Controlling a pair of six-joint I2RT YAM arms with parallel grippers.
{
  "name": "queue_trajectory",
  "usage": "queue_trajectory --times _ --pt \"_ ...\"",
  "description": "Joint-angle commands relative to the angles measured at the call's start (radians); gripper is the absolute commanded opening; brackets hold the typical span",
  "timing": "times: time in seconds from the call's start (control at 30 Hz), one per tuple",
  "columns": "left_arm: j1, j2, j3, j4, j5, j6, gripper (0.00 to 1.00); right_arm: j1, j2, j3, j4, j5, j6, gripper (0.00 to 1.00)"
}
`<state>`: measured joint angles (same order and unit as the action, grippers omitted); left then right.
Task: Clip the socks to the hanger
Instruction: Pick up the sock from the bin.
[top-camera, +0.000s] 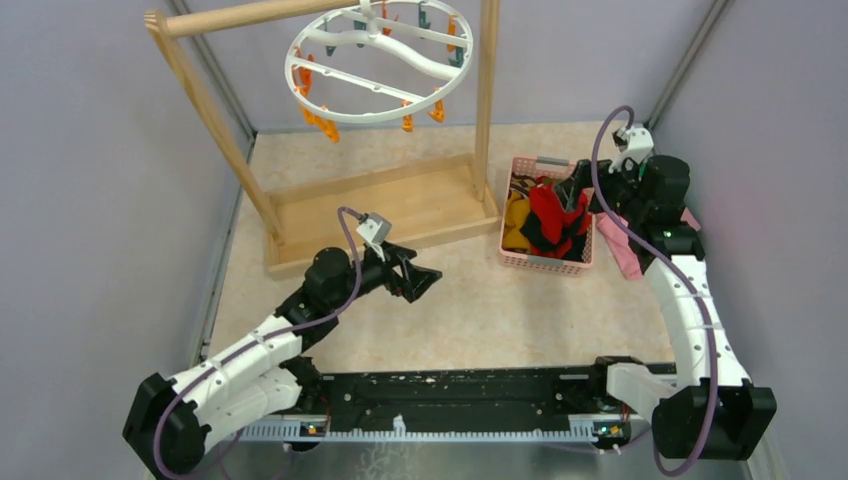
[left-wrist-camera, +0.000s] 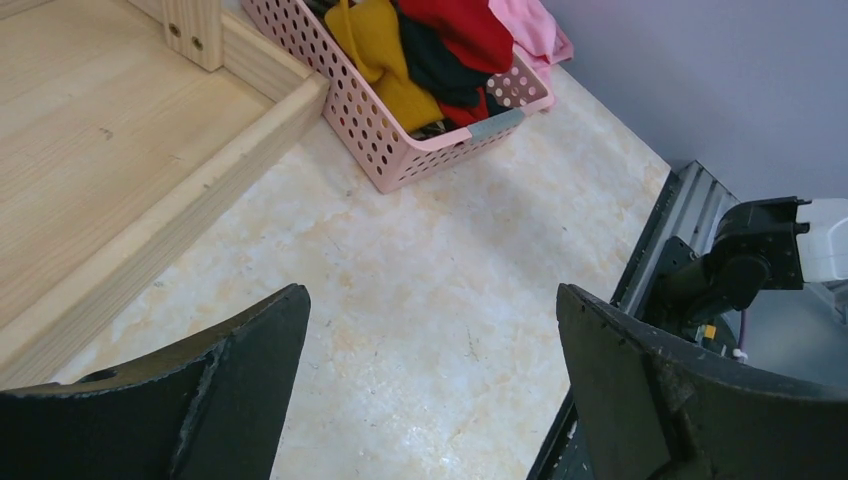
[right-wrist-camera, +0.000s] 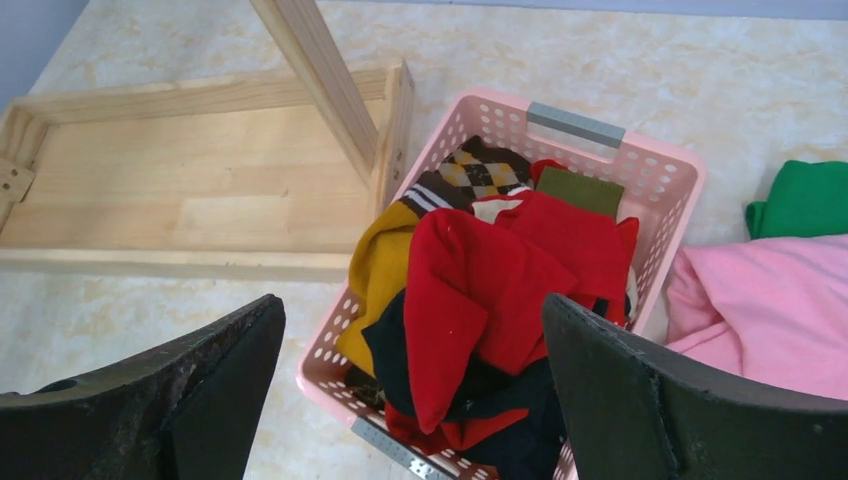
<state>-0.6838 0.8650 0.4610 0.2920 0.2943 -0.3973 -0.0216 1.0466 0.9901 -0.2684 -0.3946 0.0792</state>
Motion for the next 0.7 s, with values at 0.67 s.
queue_trajectory --times 0.67 --pt "0.001 -0.015 -0.256 0.526 0.081 -0.075 0.99 0.129 0.339 0.267 -0.298 -0.485 -0.522 0.93"
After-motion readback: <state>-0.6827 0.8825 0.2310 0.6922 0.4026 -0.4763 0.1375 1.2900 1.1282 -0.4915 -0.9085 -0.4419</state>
